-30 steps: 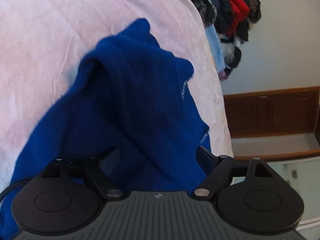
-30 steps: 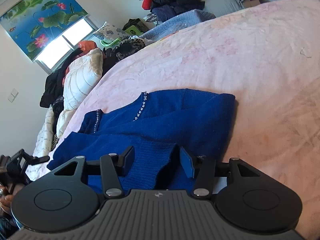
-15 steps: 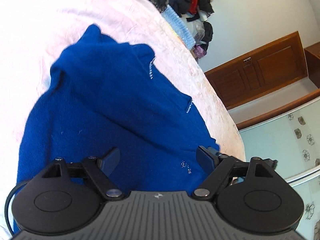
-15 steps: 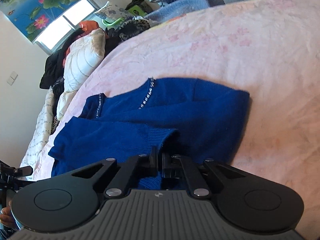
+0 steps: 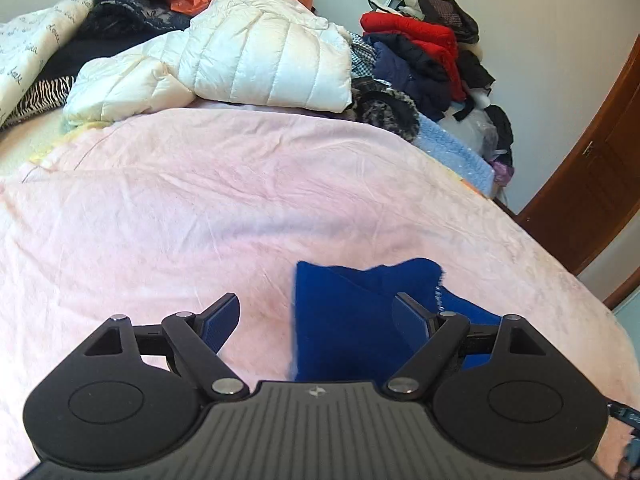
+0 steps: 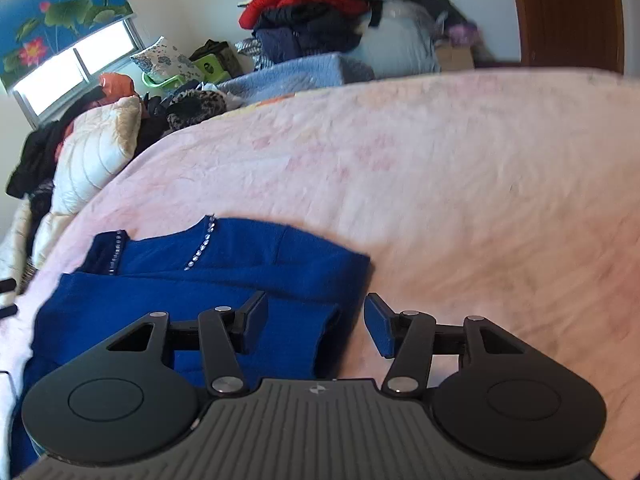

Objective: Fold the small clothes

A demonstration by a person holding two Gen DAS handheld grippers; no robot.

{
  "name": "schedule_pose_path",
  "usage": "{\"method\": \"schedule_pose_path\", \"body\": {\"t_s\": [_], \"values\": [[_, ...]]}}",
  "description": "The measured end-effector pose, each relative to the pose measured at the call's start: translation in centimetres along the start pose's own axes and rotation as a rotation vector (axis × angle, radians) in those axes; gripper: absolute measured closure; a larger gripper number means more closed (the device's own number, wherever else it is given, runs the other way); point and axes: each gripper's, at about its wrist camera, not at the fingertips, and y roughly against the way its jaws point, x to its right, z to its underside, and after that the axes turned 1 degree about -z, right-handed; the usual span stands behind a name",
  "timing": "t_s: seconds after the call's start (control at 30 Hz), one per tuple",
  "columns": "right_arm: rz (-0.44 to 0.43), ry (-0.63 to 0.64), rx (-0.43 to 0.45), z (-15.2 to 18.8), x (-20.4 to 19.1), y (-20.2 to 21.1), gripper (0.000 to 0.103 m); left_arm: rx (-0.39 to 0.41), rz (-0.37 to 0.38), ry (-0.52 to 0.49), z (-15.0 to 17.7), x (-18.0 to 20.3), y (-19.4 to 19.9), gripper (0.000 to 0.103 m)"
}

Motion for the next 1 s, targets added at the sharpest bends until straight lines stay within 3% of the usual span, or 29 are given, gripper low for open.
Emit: {"method": "schedule_pose_path", "body": {"t_s": [0.1, 0.17, 0.2, 0.27, 0.3, 0.33, 0.4, 0.5, 0.63, 0.77, 0.9, 1.0], "values": [[-0.079, 0.079, 0.027, 0.1, -2.4, 0.1, 0.046, -0.056, -0.017, 0.021, -0.1, 0.1, -3.0, 0.020], [-0.175, 0.077, -0.032, 0.2, -3.4, -1.3, 0.044, -0.069, -0.032, 0.020, 0.2, 0.6, -4.5, 0.021], [-0.184, 0.084, -0.058, 0.3, -3.8, -2.1, 0.044, -0.067, -0.037, 0.021, 0.3, 0.9, -5.0, 0.026], [-0.137, 0.101, -0.103, 0.6, -4.2, -3.9, 0.045, -0.087, -0.018, -0.004, 0.2, 1.8, -5.9, 0.052], [-0.129, 0.104, -0.114, 0.9, -4.0, -4.6, 0.044, -0.100, -0.020, -0.024, 0.1, 2.2, -6.3, 0.071], [-0.144, 0.112, -0.086, 1.2, -3.8, -4.6, 0.042, -0.108, -0.039, -0.057, 0.1, 2.8, -6.7, 0.084], [-0.173, 0.100, -0.072, 1.3, -3.3, -4.5, 0.039, -0.113, -0.083, -0.112, 0.0, 3.6, -7.4, 0.092], [-0.212, 0.083, -0.051, 2.2, -3.2, -4.1, 0.034, -0.077, -0.111, -0.166, 0.1, 4.3, -6.5, 0.094], [-0.252, 0.047, -0.027, 2.6, -2.5, -3.8, 0.034, 0.070, -0.165, -0.210, 0.5, 4.6, -3.4, 0.095], [-0.279, 0.031, -0.011, 2.9, -2.1, -3.8, 0.034, 0.010, -0.232, -0.246, 1.5, 4.1, -5.3, 0.095], [-0.276, 0.044, -0.007, 3.1, -2.3, -3.7, 0.034, 0.043, -0.246, -0.243, 1.9, 4.5, -4.9, 0.095], [-0.267, 0.065, 0.001, 3.3, -2.5, -3.6, 0.035, 0.004, -0.271, -0.234, 2.0, 4.3, -5.7, 0.095]]}}
